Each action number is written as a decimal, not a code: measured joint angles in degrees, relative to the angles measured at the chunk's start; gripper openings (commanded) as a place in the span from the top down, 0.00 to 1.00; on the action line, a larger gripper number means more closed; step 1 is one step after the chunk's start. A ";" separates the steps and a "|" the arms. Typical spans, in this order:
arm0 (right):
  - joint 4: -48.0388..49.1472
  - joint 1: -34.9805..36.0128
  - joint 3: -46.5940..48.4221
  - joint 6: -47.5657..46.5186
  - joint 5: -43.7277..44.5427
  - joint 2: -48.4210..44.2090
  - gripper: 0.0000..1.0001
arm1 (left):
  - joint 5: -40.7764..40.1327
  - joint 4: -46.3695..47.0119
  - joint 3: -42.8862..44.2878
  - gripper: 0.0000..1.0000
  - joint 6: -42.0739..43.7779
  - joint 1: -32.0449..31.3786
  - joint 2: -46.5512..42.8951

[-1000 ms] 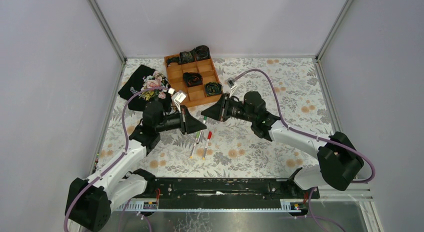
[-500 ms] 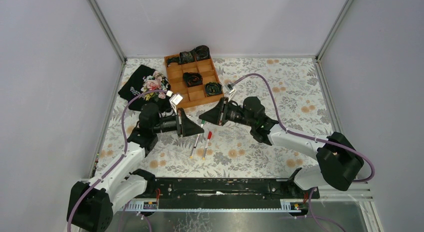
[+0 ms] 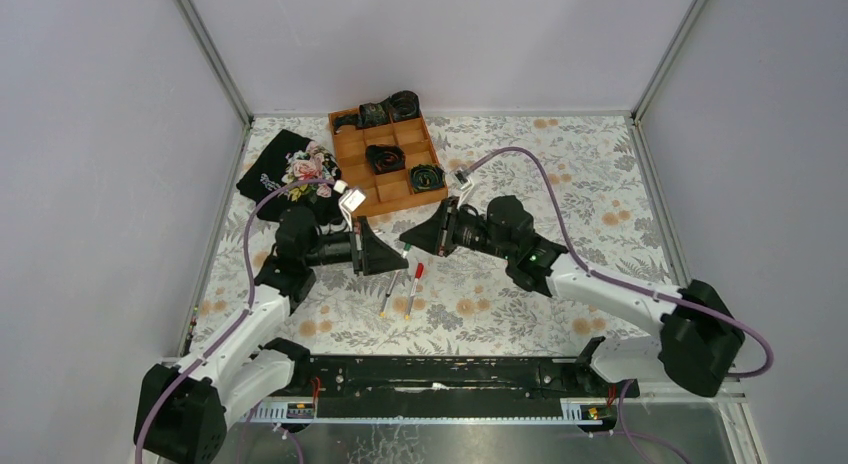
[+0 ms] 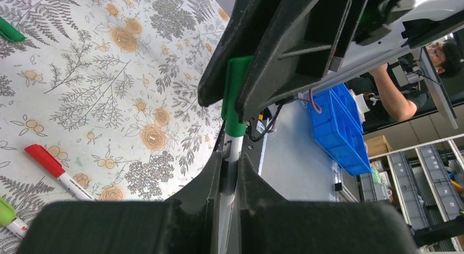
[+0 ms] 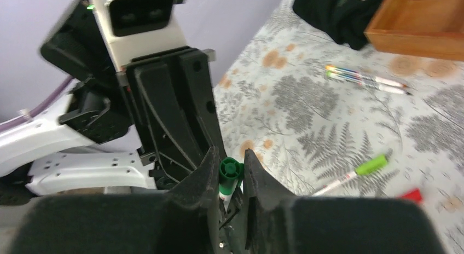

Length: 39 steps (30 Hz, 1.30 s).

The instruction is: Insert the pens into the pen caps

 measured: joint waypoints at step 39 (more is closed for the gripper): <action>-47.58 7.34 2.23 -4.09 45.48 -14.36 0.27 | -58.14 -36.13 9.90 0.54 4.15 -23.47 18.18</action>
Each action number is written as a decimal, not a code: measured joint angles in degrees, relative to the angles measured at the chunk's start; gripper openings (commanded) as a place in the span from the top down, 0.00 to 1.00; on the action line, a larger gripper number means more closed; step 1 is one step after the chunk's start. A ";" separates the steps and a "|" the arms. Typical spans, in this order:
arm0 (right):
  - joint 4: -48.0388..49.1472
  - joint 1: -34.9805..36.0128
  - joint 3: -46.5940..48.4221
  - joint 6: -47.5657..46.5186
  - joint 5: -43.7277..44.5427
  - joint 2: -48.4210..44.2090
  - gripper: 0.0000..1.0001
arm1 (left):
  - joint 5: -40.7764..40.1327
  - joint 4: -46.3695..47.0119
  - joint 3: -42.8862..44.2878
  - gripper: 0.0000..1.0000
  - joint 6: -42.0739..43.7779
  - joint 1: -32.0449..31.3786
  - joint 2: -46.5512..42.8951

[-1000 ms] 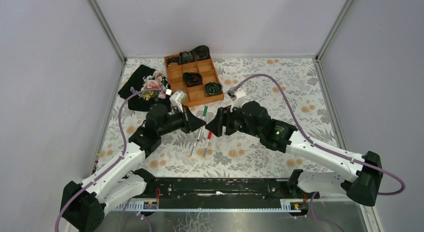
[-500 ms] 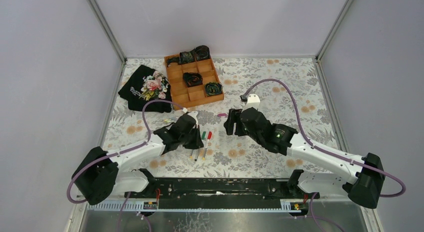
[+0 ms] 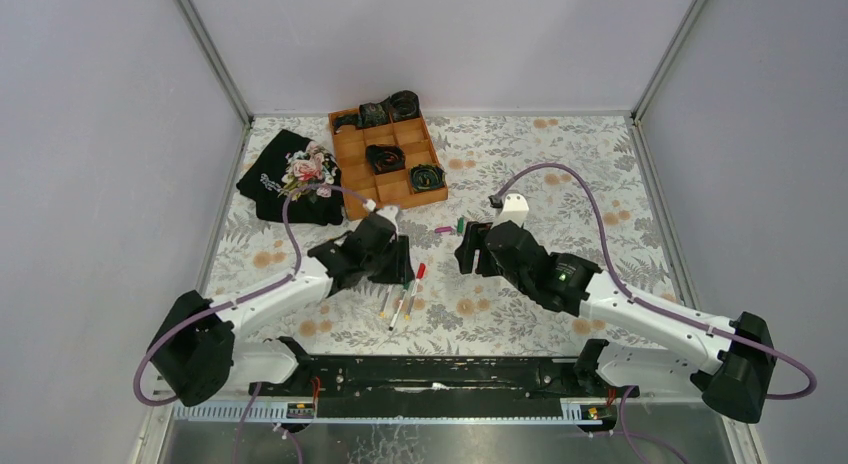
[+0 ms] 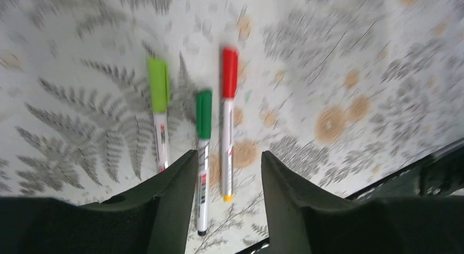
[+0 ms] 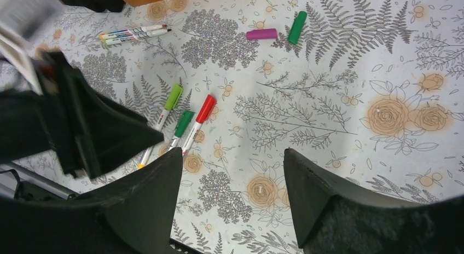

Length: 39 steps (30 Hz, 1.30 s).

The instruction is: Insert the pens into the pen caps

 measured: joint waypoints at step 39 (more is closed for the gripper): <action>-0.96 -0.09 -5.33 -0.07 0.15 -6.97 0.24 | -8.09 -10.93 22.99 0.74 27.65 27.93 26.27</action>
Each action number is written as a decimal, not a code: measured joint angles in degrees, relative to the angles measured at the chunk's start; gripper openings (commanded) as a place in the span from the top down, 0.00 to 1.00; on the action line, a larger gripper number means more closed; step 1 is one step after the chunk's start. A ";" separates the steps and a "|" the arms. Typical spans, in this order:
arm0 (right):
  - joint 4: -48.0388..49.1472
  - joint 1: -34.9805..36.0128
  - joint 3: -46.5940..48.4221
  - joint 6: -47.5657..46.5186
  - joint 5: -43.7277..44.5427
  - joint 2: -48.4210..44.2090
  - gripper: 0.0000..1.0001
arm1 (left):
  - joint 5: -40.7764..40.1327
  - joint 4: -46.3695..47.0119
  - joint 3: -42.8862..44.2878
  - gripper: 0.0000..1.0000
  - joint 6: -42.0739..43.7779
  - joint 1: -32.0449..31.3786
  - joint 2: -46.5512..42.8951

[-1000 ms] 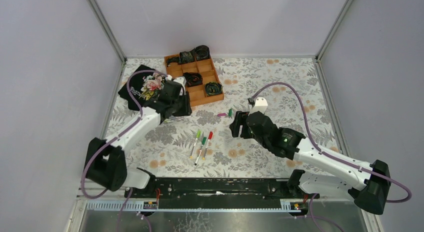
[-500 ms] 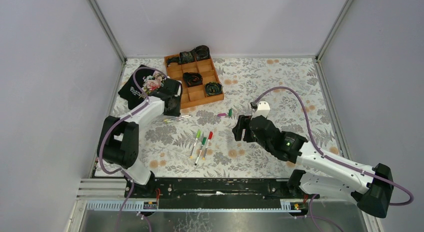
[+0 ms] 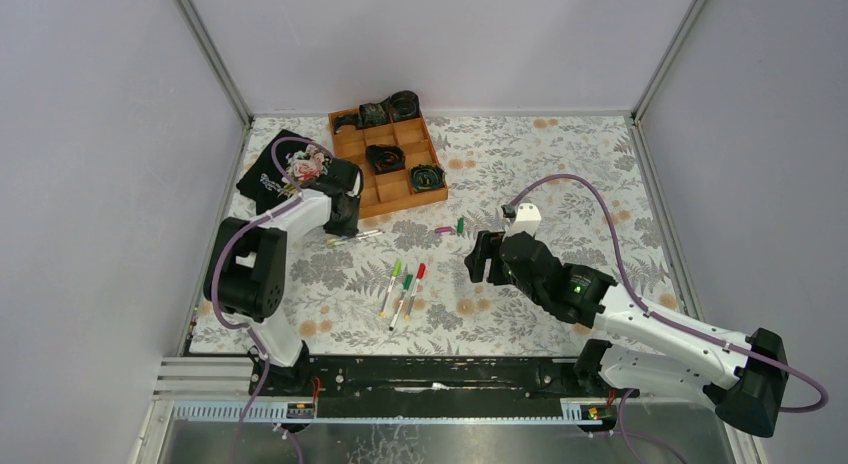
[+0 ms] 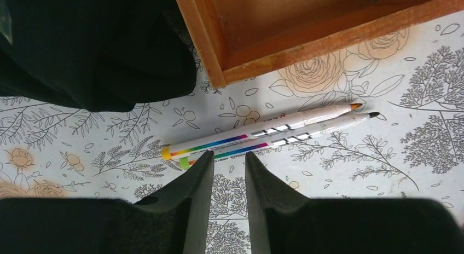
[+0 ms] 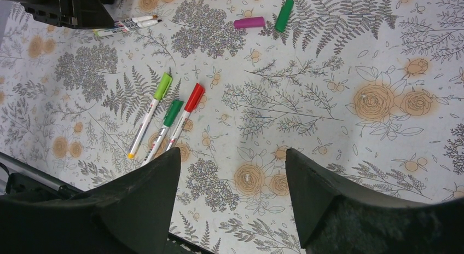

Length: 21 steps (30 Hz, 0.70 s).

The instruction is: Insert the pens into the pen caps

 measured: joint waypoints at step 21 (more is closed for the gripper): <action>0.83 -0.37 -0.33 0.04 -0.31 0.63 0.24 | 1.86 0.98 1.27 0.75 1.36 1.38 2.93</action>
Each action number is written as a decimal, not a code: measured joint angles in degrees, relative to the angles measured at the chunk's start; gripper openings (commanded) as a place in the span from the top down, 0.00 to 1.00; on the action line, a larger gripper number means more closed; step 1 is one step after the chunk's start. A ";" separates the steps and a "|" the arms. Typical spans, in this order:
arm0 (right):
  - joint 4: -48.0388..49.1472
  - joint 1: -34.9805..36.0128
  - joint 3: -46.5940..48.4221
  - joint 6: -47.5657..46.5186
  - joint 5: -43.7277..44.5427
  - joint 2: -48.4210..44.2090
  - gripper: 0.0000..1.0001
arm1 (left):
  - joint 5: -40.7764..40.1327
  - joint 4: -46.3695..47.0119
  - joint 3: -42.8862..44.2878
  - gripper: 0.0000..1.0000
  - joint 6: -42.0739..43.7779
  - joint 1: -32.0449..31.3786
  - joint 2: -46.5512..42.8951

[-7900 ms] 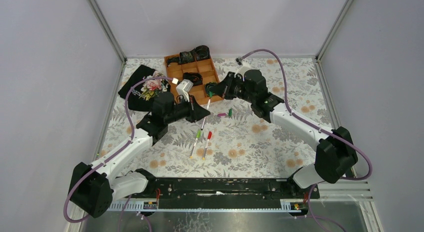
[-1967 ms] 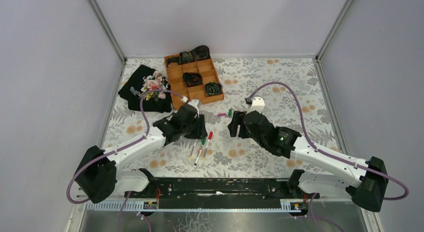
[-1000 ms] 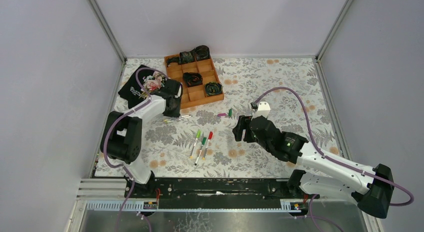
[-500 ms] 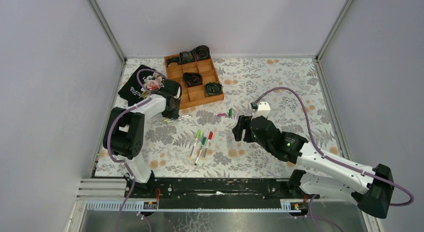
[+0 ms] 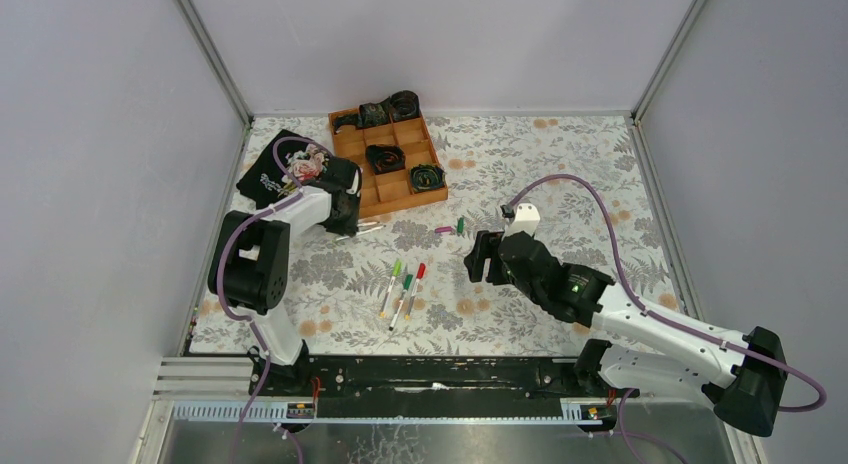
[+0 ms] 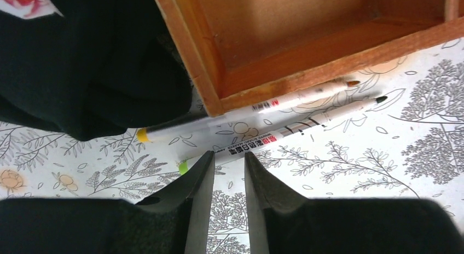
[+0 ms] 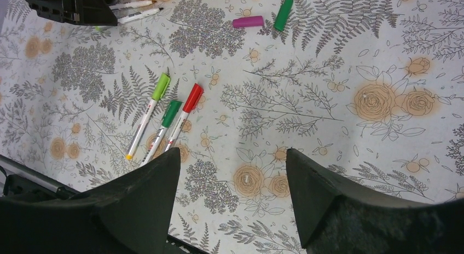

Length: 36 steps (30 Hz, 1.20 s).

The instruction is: Insert the pens into the pen caps

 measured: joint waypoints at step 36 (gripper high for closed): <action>0.76 -1.14 -3.37 3.37 -1.92 -3.08 0.15 | 8.00 1.73 -4.48 1.00 0.79 -13.62 -2.82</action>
